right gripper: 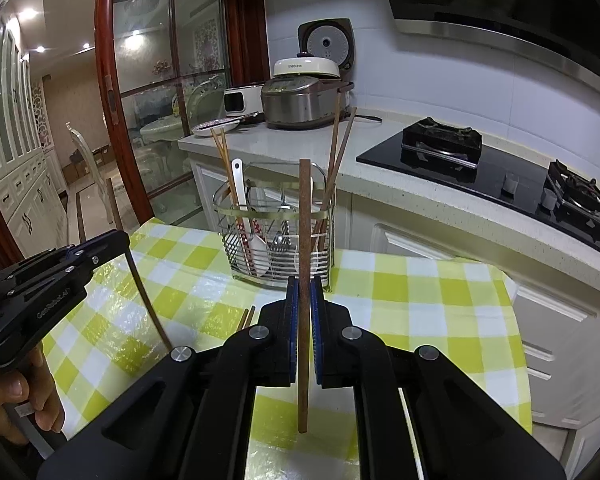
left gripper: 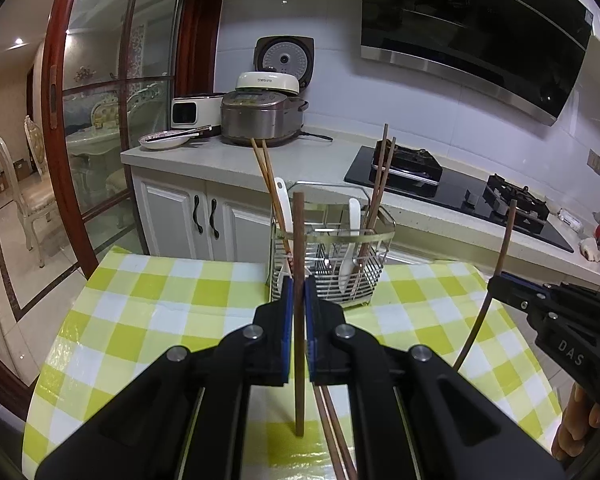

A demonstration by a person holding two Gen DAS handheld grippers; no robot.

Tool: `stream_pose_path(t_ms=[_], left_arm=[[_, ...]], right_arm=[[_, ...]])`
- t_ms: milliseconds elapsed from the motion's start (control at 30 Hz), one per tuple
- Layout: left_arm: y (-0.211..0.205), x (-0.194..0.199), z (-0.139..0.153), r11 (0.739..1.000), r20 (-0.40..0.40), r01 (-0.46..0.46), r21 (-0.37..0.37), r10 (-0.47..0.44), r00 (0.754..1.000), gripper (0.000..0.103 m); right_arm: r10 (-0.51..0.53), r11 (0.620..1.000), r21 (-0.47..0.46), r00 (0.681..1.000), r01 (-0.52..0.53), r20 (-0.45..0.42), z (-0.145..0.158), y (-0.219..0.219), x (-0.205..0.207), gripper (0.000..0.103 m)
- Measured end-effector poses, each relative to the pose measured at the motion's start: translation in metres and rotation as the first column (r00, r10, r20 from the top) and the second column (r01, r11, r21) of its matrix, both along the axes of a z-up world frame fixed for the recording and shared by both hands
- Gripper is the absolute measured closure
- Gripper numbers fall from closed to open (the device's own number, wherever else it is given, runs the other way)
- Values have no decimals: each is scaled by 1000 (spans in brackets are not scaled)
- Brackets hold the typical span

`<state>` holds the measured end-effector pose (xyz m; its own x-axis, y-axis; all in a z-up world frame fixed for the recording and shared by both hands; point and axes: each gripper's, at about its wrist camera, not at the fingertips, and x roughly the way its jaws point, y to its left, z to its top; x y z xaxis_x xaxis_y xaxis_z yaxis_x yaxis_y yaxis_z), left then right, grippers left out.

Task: Organize utensils
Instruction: 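Lift the chopstick in the left tool toward the rack while the right tool carries its own, then lower both held chopsticks into the wire rack and open the tools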

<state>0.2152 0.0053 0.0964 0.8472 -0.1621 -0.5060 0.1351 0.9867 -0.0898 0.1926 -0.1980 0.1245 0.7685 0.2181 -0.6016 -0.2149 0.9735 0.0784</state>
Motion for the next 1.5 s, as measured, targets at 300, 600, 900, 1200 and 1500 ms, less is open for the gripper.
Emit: stream_pose_path(t_ms=[300, 600, 900, 1200, 1500], left_arm=[[0, 17, 32, 1000, 46, 12, 1, -12, 999, 97], [-4, 43, 74, 1000, 95, 29, 4, -29, 995, 97], [-15, 69, 127, 999, 183, 48, 24, -52, 982, 97], [-25, 99, 150, 998, 234, 54, 24, -58, 971, 97], [-23, 121, 139, 999, 231, 41, -7, -38, 972, 97]], right_arm=[[24, 1000, 1, 999, -24, 27, 29, 6, 21, 95], [38, 999, -4, 996, -37, 78, 74, 14, 56, 95], [44, 999, -8, 988, -44, 149, 125, 22, 96, 95], [32, 999, 6, 984, -34, 177, 141, 29, 131, 95], [-7, 999, 33, 974, 0, 228, 143, 28, 154, 95]])
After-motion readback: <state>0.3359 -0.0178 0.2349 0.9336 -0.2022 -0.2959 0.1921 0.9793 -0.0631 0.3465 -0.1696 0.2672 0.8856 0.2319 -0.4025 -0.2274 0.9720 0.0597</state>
